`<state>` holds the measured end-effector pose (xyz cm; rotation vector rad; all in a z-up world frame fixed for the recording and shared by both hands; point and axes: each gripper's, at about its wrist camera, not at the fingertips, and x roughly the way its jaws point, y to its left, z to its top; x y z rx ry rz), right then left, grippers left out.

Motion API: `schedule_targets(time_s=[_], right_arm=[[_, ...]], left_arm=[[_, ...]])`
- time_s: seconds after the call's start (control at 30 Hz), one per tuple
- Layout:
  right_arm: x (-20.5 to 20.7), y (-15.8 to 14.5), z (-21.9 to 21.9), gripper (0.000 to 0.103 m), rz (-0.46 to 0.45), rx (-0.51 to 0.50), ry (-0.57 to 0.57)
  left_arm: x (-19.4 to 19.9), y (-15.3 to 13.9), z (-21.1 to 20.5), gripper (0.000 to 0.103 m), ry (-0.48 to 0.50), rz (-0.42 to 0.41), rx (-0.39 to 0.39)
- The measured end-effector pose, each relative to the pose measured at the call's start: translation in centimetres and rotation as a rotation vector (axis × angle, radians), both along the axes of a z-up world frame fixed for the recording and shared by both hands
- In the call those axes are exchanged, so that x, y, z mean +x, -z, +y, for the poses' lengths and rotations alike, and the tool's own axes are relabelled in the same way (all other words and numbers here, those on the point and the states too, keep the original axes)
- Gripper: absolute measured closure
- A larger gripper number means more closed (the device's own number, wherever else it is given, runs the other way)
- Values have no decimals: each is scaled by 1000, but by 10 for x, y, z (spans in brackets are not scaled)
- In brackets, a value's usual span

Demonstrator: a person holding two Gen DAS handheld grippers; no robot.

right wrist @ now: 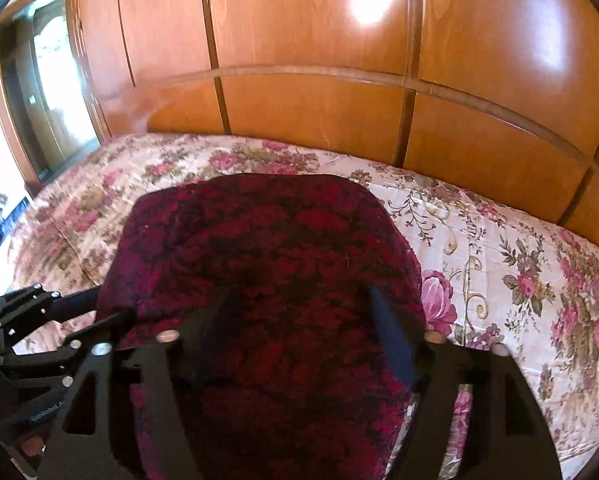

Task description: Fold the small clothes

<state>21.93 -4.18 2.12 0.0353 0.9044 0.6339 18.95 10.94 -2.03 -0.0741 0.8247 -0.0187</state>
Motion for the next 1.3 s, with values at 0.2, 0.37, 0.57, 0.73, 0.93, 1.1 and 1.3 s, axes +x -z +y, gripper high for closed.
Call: schedule_targets(time_s=[0.2, 0.37, 0.57, 0.73, 0.93, 1.1, 1.3], right_arm=[[-10, -14, -18, 4, 12, 82, 14], [-11, -11, -45, 3, 78, 168, 40], [-8, 21, -70, 2, 224, 262, 49], [1, 43, -78, 2, 335, 400, 31], [17, 69, -74, 2, 434, 497, -28], [26, 92, -77, 2, 529, 599, -100], [33, 106, -74, 2, 565, 685, -146]], left_arm=[[-6, -3, 0, 58, -21, -10, 15], [-9, -4, 3, 50, -41, -15, 16], [-11, -1, 3, 44, -50, -16, 28], [-8, 1, 6, 38, -56, -11, 33], [-5, 5, 9, 30, -49, -4, 31], [2, 15, 29, 23, -8, 21, -83], [14, 38, 66, 22, 49, 74, -394]])
